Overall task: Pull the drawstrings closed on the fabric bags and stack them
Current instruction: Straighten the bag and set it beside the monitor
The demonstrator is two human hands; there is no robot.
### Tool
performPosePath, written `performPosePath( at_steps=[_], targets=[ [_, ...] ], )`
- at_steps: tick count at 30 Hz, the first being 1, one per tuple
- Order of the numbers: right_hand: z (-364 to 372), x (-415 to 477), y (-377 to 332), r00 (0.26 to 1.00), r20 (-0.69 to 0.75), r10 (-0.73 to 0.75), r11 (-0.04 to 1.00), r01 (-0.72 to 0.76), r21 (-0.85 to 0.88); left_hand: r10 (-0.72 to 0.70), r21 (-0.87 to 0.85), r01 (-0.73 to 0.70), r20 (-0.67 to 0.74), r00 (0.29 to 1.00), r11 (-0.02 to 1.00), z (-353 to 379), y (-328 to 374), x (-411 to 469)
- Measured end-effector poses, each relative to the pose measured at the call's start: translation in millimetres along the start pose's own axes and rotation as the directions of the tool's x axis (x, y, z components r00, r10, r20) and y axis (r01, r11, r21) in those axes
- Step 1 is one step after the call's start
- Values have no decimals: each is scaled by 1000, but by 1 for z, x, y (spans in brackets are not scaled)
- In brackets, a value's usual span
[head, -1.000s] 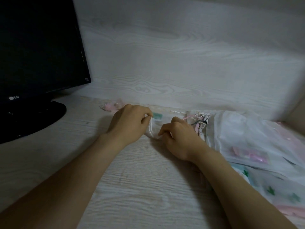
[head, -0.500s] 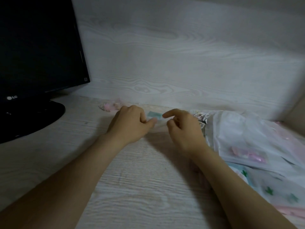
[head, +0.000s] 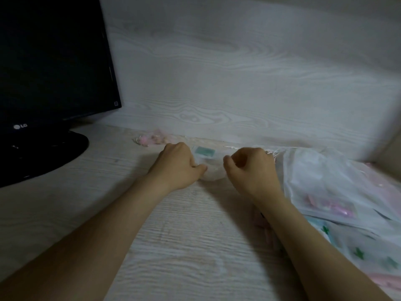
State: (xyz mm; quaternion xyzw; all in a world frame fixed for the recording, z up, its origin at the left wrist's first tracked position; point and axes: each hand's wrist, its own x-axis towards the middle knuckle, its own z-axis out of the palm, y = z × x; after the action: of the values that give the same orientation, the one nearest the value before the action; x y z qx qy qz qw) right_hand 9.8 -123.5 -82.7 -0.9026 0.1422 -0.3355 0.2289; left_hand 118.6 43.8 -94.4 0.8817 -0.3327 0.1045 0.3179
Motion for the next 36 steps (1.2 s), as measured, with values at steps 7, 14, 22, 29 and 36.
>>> performPosePath(
  at_steps=[7,14,22,29,36],
  targets=[
    [13,0,12,977,155,-146,969,173,-175,-68,-12,69,68,995,998,1,2,1],
    [13,-5,8,975,176,-138,947,182,-265,-39,-55,39,4,999,998,3,3,4],
    [10,-7,-2,956,291,-27,984,77,-160,228,-287,-219,-1,974,933,-4,17,-6],
    [17,-5,3,941,327,-83,984,130,-126,237,-344,-238,-46,971,908,-2,19,-7],
    [17,0,3,977,196,80,987,-105,120,199,-270,-173,73,977,947,3,21,-12]
  ],
)
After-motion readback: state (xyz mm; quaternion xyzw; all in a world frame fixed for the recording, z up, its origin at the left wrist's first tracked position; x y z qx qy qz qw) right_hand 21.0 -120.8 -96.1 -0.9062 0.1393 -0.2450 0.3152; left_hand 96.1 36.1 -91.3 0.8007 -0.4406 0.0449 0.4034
